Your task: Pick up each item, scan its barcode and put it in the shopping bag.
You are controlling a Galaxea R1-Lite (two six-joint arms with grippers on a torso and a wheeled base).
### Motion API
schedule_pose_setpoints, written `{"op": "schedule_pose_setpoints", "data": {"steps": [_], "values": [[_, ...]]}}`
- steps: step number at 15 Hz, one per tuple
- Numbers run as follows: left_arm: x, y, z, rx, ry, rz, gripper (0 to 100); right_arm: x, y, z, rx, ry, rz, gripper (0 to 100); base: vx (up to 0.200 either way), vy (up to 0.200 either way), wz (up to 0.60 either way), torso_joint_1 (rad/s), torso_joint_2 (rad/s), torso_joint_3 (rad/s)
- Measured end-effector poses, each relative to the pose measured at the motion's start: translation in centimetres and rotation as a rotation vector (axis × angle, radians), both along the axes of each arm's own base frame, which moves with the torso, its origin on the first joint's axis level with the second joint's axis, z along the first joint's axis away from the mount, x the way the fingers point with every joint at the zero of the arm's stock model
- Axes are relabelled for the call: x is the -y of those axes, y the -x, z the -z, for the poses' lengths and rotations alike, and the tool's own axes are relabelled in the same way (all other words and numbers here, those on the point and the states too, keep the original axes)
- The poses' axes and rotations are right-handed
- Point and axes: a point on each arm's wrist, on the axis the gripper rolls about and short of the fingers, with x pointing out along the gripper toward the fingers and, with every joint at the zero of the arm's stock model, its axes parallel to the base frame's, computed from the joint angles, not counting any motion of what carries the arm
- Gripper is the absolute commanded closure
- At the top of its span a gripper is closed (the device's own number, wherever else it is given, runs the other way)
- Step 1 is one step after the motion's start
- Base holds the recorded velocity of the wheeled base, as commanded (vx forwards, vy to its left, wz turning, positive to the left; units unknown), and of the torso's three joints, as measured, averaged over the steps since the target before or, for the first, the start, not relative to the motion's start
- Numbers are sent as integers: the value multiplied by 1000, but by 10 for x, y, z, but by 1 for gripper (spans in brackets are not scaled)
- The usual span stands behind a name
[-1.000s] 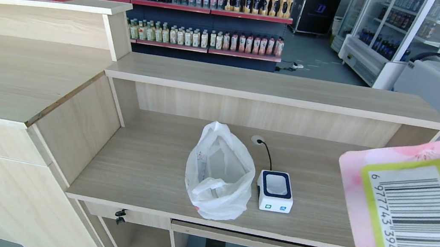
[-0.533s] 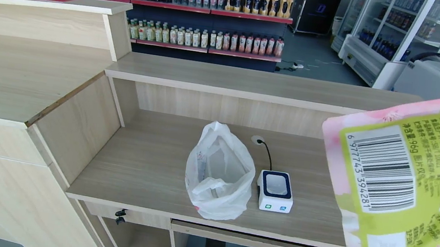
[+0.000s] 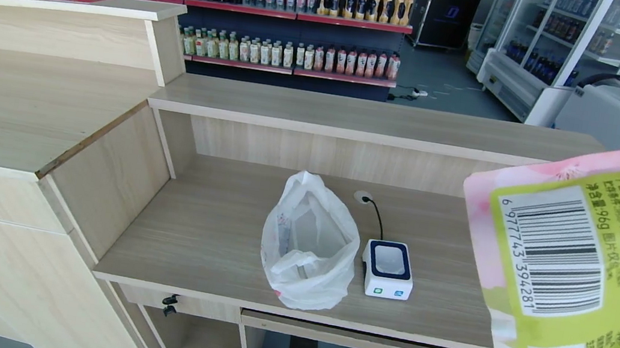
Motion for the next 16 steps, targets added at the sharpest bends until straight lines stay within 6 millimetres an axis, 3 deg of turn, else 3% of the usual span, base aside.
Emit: {"op": "schedule_pose_setpoints", "data": {"steps": [16], "values": [[0, 0, 0, 0, 0, 0, 0, 9, 29, 2, 46, 0, 65, 100, 0, 0, 0, 0, 0, 0]]}}
